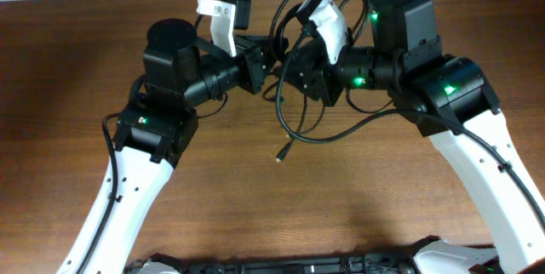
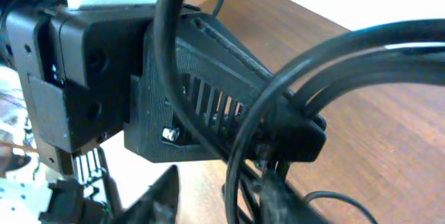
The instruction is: Untangle cables
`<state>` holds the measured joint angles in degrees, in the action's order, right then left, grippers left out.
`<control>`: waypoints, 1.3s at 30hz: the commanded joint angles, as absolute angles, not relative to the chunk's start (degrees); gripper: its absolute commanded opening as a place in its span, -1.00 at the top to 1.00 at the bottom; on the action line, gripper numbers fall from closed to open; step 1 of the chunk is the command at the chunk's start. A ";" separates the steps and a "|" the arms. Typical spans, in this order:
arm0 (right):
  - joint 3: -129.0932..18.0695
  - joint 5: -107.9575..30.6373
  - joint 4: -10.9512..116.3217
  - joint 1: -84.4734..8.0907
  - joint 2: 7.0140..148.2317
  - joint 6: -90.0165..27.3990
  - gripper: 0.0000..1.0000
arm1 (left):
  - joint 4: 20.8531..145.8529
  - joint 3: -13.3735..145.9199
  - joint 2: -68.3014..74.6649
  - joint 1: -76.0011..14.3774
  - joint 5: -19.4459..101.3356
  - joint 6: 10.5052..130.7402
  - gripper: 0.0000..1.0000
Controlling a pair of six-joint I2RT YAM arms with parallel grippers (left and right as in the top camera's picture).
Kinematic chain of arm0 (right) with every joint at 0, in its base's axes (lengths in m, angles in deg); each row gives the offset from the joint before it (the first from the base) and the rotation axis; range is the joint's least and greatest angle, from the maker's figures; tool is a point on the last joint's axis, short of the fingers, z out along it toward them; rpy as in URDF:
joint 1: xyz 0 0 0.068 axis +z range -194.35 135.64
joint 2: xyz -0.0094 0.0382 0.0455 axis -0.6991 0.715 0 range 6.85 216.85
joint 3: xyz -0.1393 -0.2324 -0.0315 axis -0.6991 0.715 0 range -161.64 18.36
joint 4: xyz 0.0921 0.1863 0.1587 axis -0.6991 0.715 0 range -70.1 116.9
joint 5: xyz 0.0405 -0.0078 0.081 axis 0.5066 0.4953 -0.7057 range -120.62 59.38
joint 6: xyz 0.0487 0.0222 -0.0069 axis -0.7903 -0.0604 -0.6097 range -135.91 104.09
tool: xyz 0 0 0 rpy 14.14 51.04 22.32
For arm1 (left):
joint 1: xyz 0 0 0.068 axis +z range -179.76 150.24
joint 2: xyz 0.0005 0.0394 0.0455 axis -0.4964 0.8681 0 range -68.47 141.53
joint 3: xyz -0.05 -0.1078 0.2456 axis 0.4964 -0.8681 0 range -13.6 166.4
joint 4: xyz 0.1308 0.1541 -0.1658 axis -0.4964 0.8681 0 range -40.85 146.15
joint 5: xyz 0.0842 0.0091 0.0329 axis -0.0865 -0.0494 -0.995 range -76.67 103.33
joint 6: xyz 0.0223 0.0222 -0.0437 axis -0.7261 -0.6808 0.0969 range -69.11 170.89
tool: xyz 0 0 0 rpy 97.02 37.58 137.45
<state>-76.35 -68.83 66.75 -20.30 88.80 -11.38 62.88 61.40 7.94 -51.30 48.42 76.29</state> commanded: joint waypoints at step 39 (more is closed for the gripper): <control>-77.01 -88.48 57.44 -41.07 78.64 -27.13 0.32 | 81.11 61.88 7.41 -51.96 7.55 61.28 1.00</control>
